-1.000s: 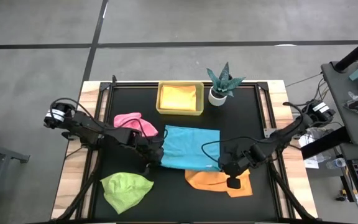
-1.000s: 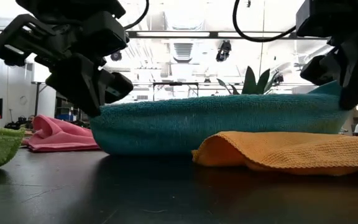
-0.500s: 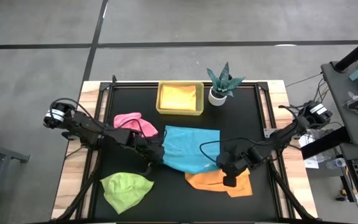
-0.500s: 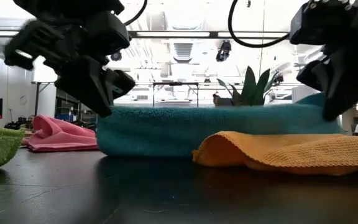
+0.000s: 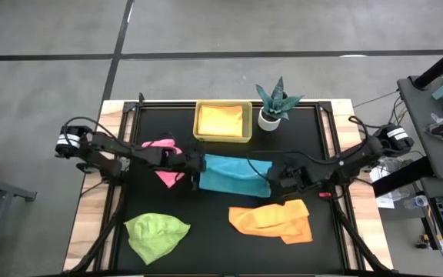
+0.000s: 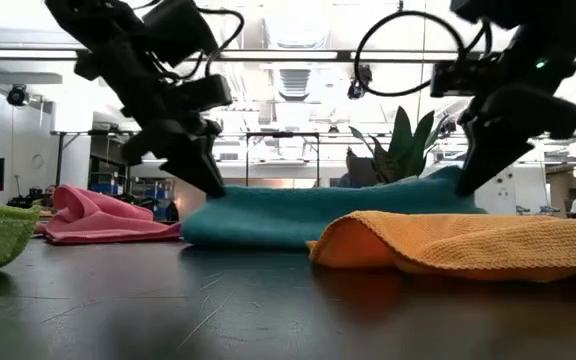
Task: Fold microfiber towels
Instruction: Fold the blue microfiber cloth
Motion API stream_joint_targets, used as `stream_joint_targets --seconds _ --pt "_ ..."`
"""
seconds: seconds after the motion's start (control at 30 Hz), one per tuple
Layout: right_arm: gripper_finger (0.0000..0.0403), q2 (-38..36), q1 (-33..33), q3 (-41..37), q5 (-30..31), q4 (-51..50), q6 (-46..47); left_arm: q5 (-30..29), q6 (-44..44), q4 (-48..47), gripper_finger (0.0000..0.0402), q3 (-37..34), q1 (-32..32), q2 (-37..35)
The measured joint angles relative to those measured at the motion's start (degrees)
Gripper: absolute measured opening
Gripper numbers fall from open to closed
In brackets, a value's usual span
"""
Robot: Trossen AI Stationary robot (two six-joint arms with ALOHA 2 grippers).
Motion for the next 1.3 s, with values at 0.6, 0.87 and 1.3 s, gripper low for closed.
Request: stream_joint_targets --seconds 0.6,0.87,1.3 --pt "0.0008 3.9 -7.9 0.0 0.0 -0.1 -3.6 1.9 3.0 5.6 0.0000 -1.0 4.1 0.5" --pt "0.0020 4.7 -8.0 0.0 1.2 0.2 -1.0 1.8 2.8 6.7 0.0031 -1.0 4.6 2.7" --pt "0.0121 3.5 -10.3 0.0 1.7 -2.0 -1.3 -7.8 2.7 8.6 0.0167 -0.8 6.1 8.5"
